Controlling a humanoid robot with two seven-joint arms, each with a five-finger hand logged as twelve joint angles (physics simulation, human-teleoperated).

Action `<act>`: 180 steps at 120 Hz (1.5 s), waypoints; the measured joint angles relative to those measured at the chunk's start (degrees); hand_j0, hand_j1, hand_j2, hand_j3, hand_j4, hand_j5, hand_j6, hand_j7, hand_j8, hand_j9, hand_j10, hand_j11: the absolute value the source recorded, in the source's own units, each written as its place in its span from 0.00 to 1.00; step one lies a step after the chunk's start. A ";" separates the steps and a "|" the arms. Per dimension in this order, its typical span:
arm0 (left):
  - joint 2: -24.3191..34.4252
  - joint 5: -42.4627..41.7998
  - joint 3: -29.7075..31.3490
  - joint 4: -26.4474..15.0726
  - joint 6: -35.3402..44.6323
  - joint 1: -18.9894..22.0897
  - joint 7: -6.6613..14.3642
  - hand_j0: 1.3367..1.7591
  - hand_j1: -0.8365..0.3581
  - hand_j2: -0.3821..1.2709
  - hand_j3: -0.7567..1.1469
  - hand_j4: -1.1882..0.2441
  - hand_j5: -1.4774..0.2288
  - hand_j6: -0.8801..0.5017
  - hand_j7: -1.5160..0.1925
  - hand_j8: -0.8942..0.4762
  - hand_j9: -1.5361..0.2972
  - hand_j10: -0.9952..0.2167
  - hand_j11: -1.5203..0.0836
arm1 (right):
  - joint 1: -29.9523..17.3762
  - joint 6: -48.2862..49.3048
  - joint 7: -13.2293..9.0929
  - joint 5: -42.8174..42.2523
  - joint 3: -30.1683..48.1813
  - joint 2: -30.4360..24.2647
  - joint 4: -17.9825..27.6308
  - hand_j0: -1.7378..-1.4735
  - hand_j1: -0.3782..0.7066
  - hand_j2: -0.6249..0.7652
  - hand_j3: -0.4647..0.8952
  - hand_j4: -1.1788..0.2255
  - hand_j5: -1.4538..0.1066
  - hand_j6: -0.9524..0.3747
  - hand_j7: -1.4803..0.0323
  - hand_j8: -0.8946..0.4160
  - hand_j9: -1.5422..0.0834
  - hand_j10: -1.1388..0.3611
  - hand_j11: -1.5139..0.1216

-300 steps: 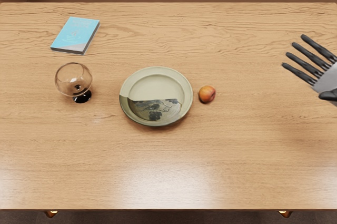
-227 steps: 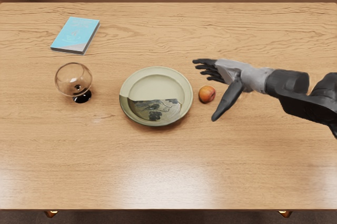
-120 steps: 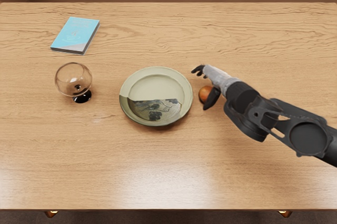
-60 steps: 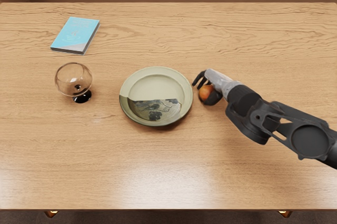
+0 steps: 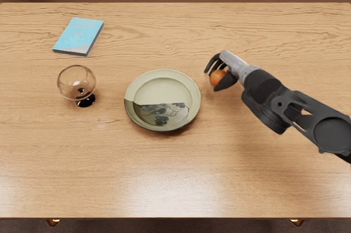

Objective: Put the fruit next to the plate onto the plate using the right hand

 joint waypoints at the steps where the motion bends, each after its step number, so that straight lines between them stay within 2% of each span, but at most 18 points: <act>1: 0.00 0.00 0.00 0.00 0.00 0.03 0.00 0.76 0.99 0.23 0.40 0.83 0.87 0.64 0.89 0.65 0.84 0.82 0.95 | 0.02 0.01 0.00 0.03 0.24 0.05 0.13 0.32 0.60 0.56 0.34 0.37 0.37 0.26 0.41 0.36 0.41 0.39 0.38; 23: 0.00 0.00 0.00 0.01 0.02 -0.02 0.01 0.76 0.99 0.23 0.40 0.83 0.87 0.64 0.89 0.65 0.84 0.82 0.95 | -0.02 1.27 -0.01 0.30 2.59 3.91 4.96 0.32 0.60 0.55 0.34 0.35 0.35 0.27 0.39 0.37 0.39 0.40 0.36; 39: 0.00 0.00 0.00 0.02 0.00 -0.02 0.01 0.76 0.99 0.23 0.40 0.83 0.87 0.64 0.89 0.65 0.84 0.82 0.95 | -0.81 3.24 0.01 0.45 1.13 8.75 6.00 0.32 0.60 0.55 0.34 0.35 0.34 0.28 0.38 0.38 0.37 0.40 0.35; 52: 0.00 0.00 0.00 0.01 0.02 -0.02 0.01 0.76 0.99 0.23 0.40 0.83 0.87 0.64 0.89 0.65 0.84 0.82 0.95 | -2.16 3.80 0.01 0.57 -0.38 10.68 6.09 0.31 0.60 0.57 0.34 0.36 0.33 0.27 0.38 0.38 0.37 0.40 0.35; 54: 0.00 0.00 0.00 0.01 0.02 -0.02 0.01 0.76 0.99 0.23 0.40 0.83 0.87 0.64 0.89 0.65 0.84 0.82 0.95 | -2.31 3.78 0.01 0.55 -0.49 10.84 6.04 0.31 0.59 0.57 0.34 0.37 0.35 0.28 0.40 0.38 0.39 0.41 0.37; 60: 0.00 0.00 0.00 0.00 0.01 -0.01 0.01 0.76 0.99 0.23 0.40 0.83 0.87 0.64 0.89 0.65 0.84 0.82 0.95 | -2.50 3.51 0.01 0.49 -0.34 11.36 5.83 0.31 0.47 0.54 0.34 0.47 0.47 0.38 0.52 0.44 0.51 0.48 0.49; 68: 0.00 0.00 0.00 0.00 -0.01 -0.02 0.00 0.76 0.99 0.23 0.40 0.83 0.87 0.64 0.89 0.65 0.84 0.82 0.95 | -2.61 4.39 0.02 2.16 2.93 11.67 5.64 0.31 0.35 0.52 0.34 0.57 0.60 0.47 0.64 0.51 0.63 0.55 0.60; 78: 0.00 0.00 0.00 0.00 -0.01 -0.02 0.01 0.76 0.99 0.23 0.40 0.83 0.87 0.64 0.89 0.65 0.84 0.82 0.95 | -2.62 9.38 0.02 12.29 8.69 11.33 5.57 0.31 0.25 0.49 0.34 0.65 0.70 0.54 0.75 0.56 0.73 0.62 0.70; 87: 0.00 -0.01 0.00 0.00 -0.01 -0.02 0.00 0.76 0.99 0.23 0.40 0.83 0.87 0.64 0.89 0.65 0.84 0.82 0.95 | -3.81 18.83 0.02 24.15 16.29 10.67 5.60 0.30 0.20 0.48 0.34 0.70 0.76 0.59 0.81 0.59 0.79 0.65 0.76; 96: 0.00 -0.01 0.00 0.00 -0.01 -0.02 0.00 0.76 0.99 0.23 0.40 0.83 0.87 0.64 0.89 0.65 0.84 0.82 0.95 | -8.50 30.77 0.02 35.74 25.76 9.75 5.64 0.30 0.16 0.47 0.34 0.74 0.80 0.62 0.85 0.61 0.83 0.68 0.80; 105: 0.00 -0.01 0.00 0.01 0.01 -0.02 -0.01 0.76 0.99 0.23 0.40 0.83 0.87 0.64 0.89 0.65 0.84 0.82 0.95 | -15.08 37.24 0.02 44.83 34.28 9.34 5.62 0.30 0.13 0.46 0.34 0.76 0.83 0.64 0.88 0.62 0.85 0.69 0.83; 122: 0.00 -0.08 -0.06 -0.04 -0.02 -0.02 0.00 0.76 0.99 0.23 0.40 0.83 0.87 0.64 0.89 0.65 0.84 0.82 0.95 | -28.09 41.80 0.02 58.28 49.02 8.89 4.97 0.30 0.11 0.45 0.34 0.78 0.86 0.66 0.91 0.63 0.88 0.71 0.86; 138: 0.00 -0.09 -0.03 -0.05 -0.03 -0.02 0.00 0.76 0.99 0.23 0.40 0.83 0.87 0.64 0.89 0.65 0.84 0.82 0.95 | -38.54 42.94 0.02 66.24 61.22 6.75 3.95 0.30 0.09 0.45 0.34 0.80 0.88 0.67 0.93 0.64 0.90 0.72 0.88; 159: 0.00 -0.08 -0.01 -0.05 -0.03 -0.02 0.00 0.76 0.99 0.23 0.40 0.83 0.87 0.64 0.89 0.65 0.84 0.82 0.95 | -46.57 43.29 0.02 71.37 71.42 4.45 2.78 0.30 0.08 0.45 0.34 0.81 0.89 0.68 0.94 0.65 0.91 0.73 0.89; 180: 0.00 -0.08 0.00 -0.05 -0.03 -0.02 -0.01 0.76 0.99 0.23 0.40 0.83 0.87 0.64 0.89 0.65 0.84 0.82 0.95 | -49.07 43.36 0.02 73.58 74.18 3.39 2.50 0.30 0.07 0.45 0.34 0.81 0.90 0.69 0.94 0.65 0.92 0.73 0.89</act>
